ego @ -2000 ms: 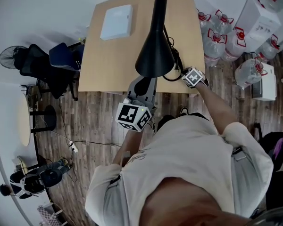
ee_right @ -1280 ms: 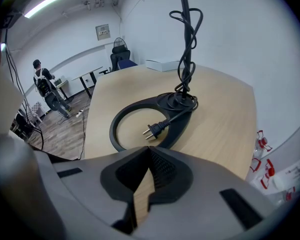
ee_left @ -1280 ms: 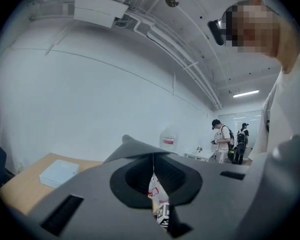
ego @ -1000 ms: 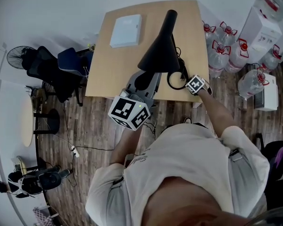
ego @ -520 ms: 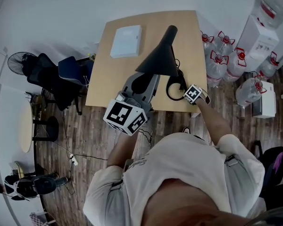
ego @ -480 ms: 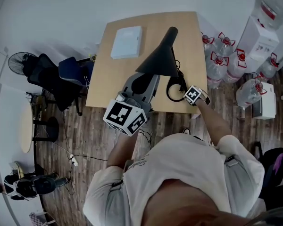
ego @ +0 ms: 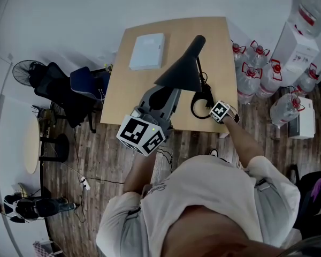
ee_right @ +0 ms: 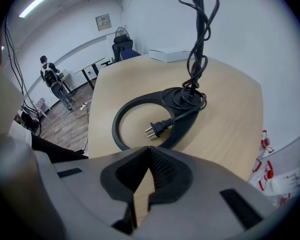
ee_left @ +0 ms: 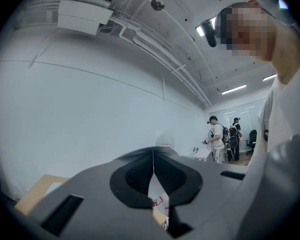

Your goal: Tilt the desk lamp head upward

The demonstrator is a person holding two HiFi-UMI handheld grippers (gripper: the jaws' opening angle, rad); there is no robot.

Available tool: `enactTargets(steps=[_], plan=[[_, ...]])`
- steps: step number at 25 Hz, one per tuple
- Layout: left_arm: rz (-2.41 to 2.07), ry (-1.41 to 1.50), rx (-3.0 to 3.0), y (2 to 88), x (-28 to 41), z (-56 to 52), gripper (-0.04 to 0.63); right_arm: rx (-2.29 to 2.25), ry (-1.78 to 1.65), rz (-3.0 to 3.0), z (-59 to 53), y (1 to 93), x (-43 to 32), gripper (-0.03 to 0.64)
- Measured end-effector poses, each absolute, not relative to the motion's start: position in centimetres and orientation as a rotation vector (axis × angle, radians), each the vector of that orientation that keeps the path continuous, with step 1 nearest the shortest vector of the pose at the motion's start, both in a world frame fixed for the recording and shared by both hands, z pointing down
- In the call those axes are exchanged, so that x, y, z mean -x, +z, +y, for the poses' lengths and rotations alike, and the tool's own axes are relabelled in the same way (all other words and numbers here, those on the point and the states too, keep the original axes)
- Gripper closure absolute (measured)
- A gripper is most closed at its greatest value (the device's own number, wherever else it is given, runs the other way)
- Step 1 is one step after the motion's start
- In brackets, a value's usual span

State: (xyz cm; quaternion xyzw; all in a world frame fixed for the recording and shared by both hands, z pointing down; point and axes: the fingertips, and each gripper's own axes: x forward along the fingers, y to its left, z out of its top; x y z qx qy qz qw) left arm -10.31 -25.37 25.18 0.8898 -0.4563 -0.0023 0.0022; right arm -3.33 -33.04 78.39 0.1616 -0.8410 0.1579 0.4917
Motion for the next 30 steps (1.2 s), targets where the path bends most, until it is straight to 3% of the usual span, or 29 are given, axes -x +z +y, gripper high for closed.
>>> enactTargets(steps=[16,30], plan=[[-1.288,-0.009,-2.760,29.4,13.3,-21.3,0.578,-0.663,0.507,-2.141,-26.8,76.4,1.4,0.621],[-1.122,0.110,-2.734,38.0,15.1,-15.4,0.578,-0.857,0.347,-2.349,-18.3,62.5,4.7,0.621]])
